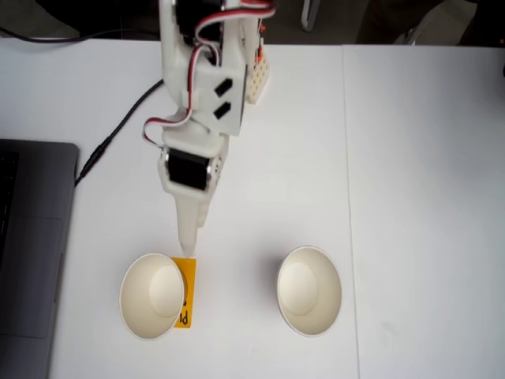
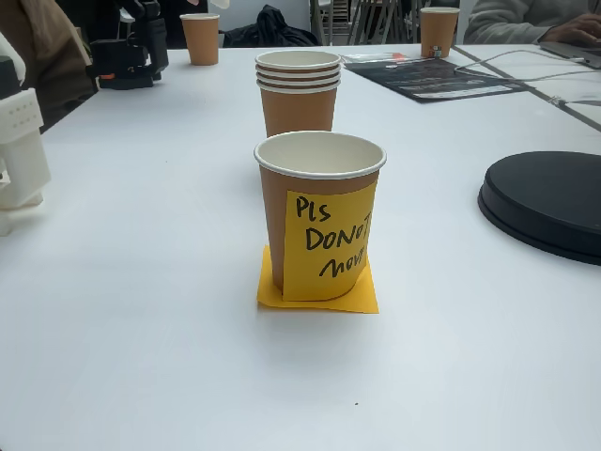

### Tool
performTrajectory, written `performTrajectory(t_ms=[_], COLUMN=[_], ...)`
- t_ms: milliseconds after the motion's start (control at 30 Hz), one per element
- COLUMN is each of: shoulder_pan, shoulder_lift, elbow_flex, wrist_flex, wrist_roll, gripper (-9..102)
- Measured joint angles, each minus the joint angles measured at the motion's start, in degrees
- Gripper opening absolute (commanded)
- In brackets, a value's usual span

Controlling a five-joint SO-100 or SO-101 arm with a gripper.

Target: Pickup cup and make a pile of cup.

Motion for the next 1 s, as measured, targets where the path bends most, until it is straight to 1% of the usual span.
performTrajectory(t_ms=[267,600,767,900,1000], shoulder_pan=[2.0,1.8,1.8,1.8,3.6], shoulder_lift=[-3.8,-13.9,-15.4,-15.4,-15.4], elbow_flex=[-1.4,-10.8,-13.2,-13.4,-13.4], wrist_flex=[0.0,0.0,0.0,0.0,-0.4], wrist_roll=[0.0,0.0,-0.3,-0.3,-0.3], gripper=[21,21,22,24,27])
